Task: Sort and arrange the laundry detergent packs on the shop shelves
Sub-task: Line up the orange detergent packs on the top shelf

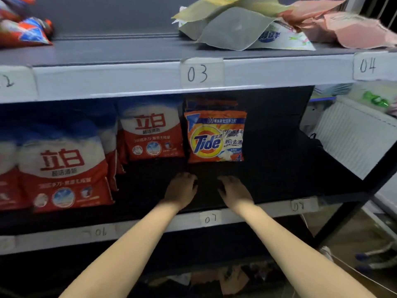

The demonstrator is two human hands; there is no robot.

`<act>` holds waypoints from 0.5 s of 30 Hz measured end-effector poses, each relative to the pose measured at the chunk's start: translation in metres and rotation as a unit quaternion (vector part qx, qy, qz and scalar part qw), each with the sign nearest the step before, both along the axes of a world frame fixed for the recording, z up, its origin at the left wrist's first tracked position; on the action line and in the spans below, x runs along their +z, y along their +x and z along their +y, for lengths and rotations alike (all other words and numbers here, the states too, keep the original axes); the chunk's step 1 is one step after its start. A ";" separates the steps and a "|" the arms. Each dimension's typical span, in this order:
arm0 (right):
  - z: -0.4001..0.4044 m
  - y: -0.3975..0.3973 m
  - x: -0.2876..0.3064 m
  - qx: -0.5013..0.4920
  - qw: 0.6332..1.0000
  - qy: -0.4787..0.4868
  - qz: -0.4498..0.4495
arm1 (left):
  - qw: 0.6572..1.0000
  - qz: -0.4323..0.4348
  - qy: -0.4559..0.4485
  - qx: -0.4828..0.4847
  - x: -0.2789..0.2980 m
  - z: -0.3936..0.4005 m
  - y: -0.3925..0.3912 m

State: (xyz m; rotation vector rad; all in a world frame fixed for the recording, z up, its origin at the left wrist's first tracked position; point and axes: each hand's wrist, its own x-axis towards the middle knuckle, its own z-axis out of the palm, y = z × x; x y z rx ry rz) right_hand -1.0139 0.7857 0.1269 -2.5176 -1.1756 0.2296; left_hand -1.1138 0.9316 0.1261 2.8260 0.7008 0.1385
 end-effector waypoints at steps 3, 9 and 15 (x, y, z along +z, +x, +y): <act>0.002 -0.035 0.013 0.062 0.997 -0.009 -0.052 | 0.994 0.080 0.070 -0.004 0.024 -0.012 -0.037; 0.012 -0.101 0.076 0.166 0.971 0.111 -0.134 | 0.972 -0.028 0.235 0.004 0.094 -0.017 -0.128; 0.026 -0.157 0.176 0.251 0.895 0.295 -0.223 | 0.922 -0.202 0.329 0.013 0.185 -0.002 -0.204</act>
